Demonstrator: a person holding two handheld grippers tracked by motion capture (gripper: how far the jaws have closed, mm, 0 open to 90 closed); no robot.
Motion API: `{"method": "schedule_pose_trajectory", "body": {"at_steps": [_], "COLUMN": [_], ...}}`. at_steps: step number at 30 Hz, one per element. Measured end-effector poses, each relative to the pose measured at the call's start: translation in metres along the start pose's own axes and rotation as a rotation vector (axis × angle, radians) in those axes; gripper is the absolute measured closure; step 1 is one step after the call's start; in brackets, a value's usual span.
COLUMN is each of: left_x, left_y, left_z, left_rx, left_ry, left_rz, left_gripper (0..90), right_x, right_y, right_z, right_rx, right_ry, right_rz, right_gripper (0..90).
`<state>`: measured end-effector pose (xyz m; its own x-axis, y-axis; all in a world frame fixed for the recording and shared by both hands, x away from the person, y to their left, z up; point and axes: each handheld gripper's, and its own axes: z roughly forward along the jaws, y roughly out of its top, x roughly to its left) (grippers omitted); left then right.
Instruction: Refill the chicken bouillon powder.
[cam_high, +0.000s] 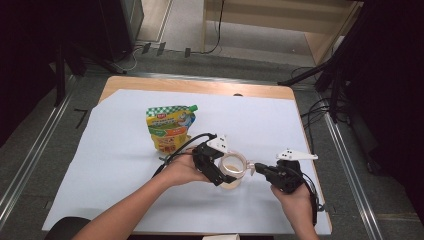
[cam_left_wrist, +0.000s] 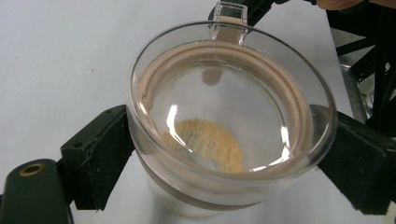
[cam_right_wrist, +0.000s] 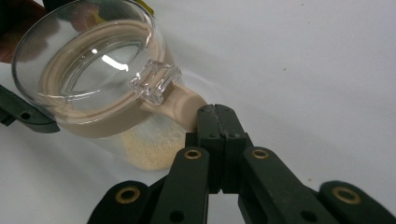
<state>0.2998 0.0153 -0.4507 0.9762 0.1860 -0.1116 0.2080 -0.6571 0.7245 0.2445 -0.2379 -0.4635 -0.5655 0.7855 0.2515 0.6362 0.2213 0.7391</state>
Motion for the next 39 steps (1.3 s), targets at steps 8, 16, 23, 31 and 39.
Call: {"method": "schedule_pose_trajectory", "body": {"at_steps": [8,16,23,31,39], "left_x": [-0.001,-0.003,-0.003,-0.005,-0.006], "left_y": [0.007,0.011,0.014,0.021,0.027], "left_z": [-0.004,-0.006,-0.007,-0.010,-0.014], "left_rx": [0.025,0.028,0.036,0.043,0.019], "left_ry": [0.008,0.022,0.022,0.028,0.024], "left_rz": [0.007,0.020,0.021,0.027,0.026], "left_gripper": [11.3,11.6,11.8,12.0,12.6], "right_x": [0.000,0.000,0.000,0.000,0.000], "right_y": [0.000,0.000,0.000,0.000,0.000], "right_z": [0.000,0.000,0.000,0.000,0.000], "right_rx": [0.002,0.003,0.002,0.002,0.002], "right_ry": [0.000,0.001,0.000,0.000,0.003], "right_rz": [0.003,0.006,0.005,0.004,0.000], "right_gripper": [90.0,90.0,90.0,90.0,90.0]}}
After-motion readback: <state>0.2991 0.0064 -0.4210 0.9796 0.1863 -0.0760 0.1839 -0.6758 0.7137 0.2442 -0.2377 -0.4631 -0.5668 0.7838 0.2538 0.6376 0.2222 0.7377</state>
